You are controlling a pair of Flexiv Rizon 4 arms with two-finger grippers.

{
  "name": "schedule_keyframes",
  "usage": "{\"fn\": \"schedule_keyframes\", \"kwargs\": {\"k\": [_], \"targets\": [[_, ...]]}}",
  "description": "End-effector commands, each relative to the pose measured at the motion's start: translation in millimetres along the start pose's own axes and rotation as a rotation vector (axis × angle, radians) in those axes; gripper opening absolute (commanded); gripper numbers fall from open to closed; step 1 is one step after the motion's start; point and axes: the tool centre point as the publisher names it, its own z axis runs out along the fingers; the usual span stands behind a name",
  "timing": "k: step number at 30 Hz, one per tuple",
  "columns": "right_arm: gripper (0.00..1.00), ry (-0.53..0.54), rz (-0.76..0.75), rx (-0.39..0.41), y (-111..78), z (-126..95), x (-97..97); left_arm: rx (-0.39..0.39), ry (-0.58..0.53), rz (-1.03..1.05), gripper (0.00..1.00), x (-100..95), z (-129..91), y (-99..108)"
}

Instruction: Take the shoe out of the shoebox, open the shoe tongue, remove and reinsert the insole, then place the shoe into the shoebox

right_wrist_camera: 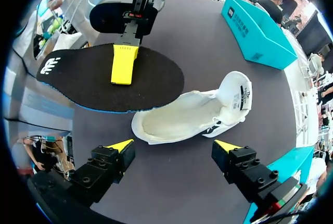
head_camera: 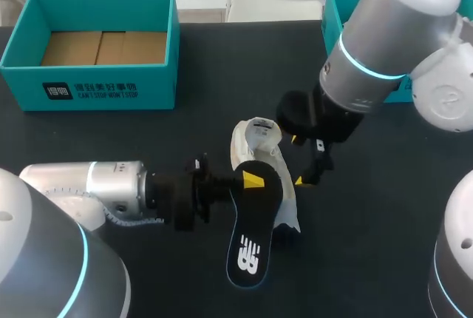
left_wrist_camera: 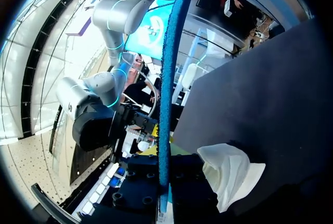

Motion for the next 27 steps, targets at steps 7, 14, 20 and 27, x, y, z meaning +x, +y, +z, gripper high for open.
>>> {"fn": "schedule_keyframes", "kwargs": {"k": [7, 14, 20, 27], "targets": [[1.0, -0.004, 0.001, 0.0, -0.3, 0.5, 1.7, -0.003, 0.001, 0.001, 0.0, 0.7, 1.1, -1.0], [1.0, -0.004, 0.001, 0.0, -0.3, 0.5, 1.7, -0.003, 0.001, 0.001, 0.0, 0.7, 1.1, -1.0], [1.0, -0.004, 0.001, 0.0, -0.3, 0.5, 1.7, -0.003, 0.001, 0.001, 0.0, 0.7, 1.1, -1.0], [1.0, -0.074, -0.042, -0.033, -8.1, 4.0, 0.3, -0.003, 0.001, 0.001, 0.0, 0.7, 1.1, -1.0]]}}
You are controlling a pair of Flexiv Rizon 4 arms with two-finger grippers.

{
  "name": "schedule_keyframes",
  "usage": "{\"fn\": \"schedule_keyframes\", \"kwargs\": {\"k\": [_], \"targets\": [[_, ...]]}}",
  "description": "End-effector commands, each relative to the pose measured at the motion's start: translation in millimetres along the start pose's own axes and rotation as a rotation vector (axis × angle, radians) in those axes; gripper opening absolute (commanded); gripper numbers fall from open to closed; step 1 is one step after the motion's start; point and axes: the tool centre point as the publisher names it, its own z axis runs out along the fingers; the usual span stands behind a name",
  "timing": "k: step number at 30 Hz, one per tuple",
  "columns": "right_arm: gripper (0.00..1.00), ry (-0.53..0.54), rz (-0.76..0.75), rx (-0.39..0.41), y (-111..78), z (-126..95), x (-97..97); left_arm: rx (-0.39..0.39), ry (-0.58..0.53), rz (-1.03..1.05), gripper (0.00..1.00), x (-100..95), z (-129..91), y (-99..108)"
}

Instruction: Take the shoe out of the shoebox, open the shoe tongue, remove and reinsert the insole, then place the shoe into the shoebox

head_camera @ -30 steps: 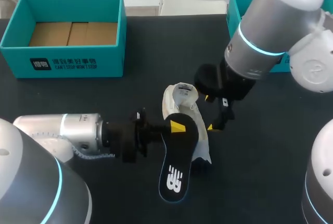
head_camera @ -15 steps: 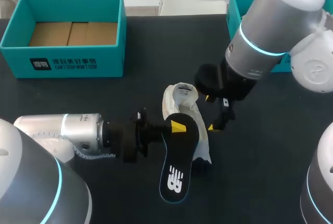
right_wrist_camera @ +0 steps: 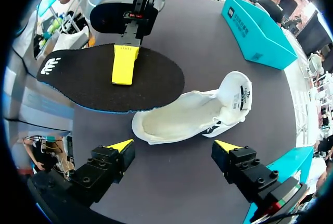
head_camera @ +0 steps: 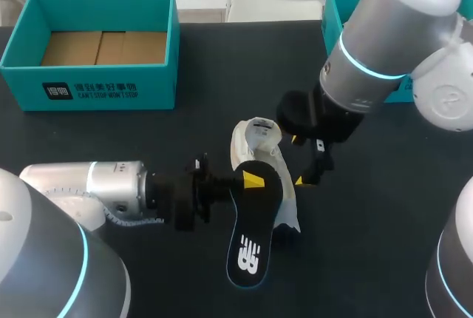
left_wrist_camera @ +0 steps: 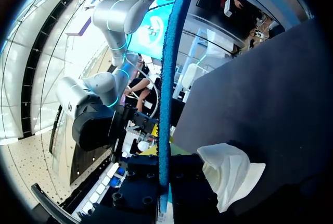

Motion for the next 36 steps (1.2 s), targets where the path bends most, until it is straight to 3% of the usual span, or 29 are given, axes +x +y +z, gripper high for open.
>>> {"fn": "schedule_keyframes", "kwargs": {"k": [1, 10, 14, 23, 30, 36], "targets": [[1.0, -0.103, -0.062, -0.054, -11.5, 5.4, 0.7, -0.004, 0.0, 0.001, 0.0, 0.6, 1.0, -1.2], [1.0, -0.11, -0.142, -0.05, -36.2, 13.7, -5.9, -0.004, 0.0, 0.001, 0.0, 0.6, 1.0, -1.2], [1.0, -0.084, -0.195, -0.108, -39.8, 20.3, -13.5, -0.004, 0.0, 0.001, 0.0, 0.6, 1.0, -1.2], [1.0, -0.095, -0.242, -0.225, -23.8, 36.2, -20.8, -0.004, 0.0, 0.001, 0.0, 0.6, 1.0, -1.2], [1.0, -0.105, -0.235, -0.223, -20.0, 37.2, -20.6, -0.004, 0.0, 0.001, 0.0, 0.6, 1.0, -1.2], [1.0, -0.105, -0.235, -0.223, -20.0, 37.2, -20.6, -0.02, -0.055, -0.129, 0.0, 2.2, 11.4, -11.1]]}}
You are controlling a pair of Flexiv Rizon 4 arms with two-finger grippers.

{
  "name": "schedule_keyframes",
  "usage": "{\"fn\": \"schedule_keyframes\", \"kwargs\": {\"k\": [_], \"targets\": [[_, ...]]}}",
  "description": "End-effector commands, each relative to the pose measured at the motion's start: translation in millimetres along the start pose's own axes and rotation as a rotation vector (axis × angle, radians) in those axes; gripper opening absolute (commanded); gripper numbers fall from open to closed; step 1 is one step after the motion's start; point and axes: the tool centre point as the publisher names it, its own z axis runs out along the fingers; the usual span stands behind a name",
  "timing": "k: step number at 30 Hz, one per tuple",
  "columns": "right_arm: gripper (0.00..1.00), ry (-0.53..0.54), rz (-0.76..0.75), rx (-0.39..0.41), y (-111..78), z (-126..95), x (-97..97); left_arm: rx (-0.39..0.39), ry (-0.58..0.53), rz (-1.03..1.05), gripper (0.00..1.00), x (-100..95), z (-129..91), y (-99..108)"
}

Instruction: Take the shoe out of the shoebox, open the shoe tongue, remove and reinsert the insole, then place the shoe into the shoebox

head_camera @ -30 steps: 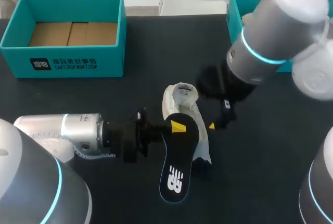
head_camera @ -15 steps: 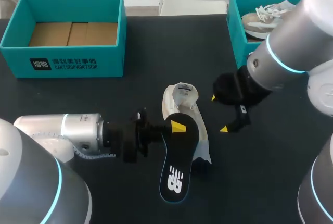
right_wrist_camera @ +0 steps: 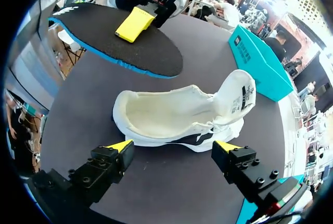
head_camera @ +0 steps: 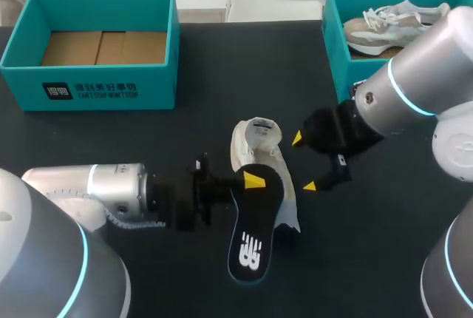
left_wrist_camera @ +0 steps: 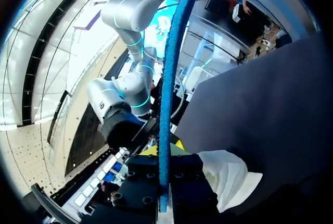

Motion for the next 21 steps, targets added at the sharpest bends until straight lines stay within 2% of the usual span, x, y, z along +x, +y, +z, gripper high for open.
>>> {"fn": "schedule_keyframes", "kwargs": {"k": [1, 7, 13, 21], "targets": [[1.0, -0.002, 0.0, 0.004, 1.0, 0.3, 0.5, -0.023, -0.032, -0.046, 0.0, 4.5, 12.5, -8.3], [1.0, -0.002, 0.0, 0.004, 1.0, 0.3, 0.5, -0.038, -0.042, -0.102, 0.0, 7.3, 31.6, -8.5], [1.0, -0.002, 0.0, 0.004, 1.0, 0.3, 0.5, -0.036, -0.037, -0.202, 0.0, 8.5, 47.4, 4.8], [1.0, -0.002, 0.0, 0.004, 1.0, 0.3, 0.5, -0.015, -0.005, -0.264, 0.0, 20.4, 49.2, 23.1]]}}
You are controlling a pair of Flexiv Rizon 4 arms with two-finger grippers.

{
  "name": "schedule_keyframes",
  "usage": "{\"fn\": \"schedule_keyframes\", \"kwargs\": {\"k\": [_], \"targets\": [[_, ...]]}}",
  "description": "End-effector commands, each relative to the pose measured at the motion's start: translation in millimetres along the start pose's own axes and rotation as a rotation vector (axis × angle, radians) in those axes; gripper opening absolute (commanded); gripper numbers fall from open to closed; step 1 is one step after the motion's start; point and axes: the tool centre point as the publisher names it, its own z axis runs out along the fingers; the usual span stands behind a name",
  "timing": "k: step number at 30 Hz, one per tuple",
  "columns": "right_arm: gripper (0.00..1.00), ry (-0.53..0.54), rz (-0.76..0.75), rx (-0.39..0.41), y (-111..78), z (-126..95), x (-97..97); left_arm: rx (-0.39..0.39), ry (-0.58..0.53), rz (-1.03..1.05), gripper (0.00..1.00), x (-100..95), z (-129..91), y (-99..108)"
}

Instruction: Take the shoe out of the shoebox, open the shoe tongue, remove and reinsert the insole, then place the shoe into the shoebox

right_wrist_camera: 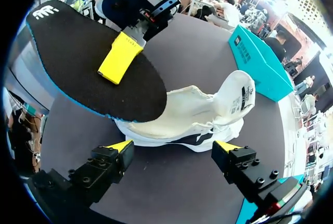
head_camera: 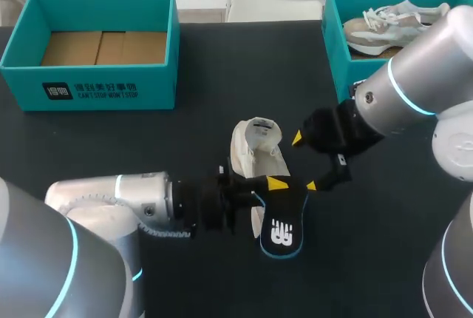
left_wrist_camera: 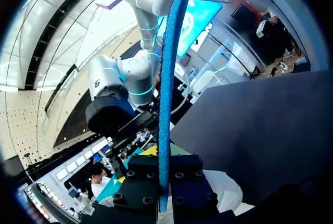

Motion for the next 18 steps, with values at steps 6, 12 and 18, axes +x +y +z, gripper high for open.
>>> {"fn": "schedule_keyframes", "kwargs": {"k": [6, 12, 18], "targets": [[1.0, -0.002, 0.001, 0.001, 0.6, 1.4, 0.6, 0.017, 0.024, -0.04, 0.0, 3.7, 7.4, 31.5], [1.0, -0.002, 0.001, 0.001, 0.6, 1.4, 0.6, 0.01, 0.013, -0.056, 0.0, 5.7, 5.0, 45.8], [1.0, -0.002, 0.001, 0.001, 0.6, 1.4, 0.6, -0.008, 0.012, -0.046, 0.0, 7.4, -0.9, 56.4]]}}
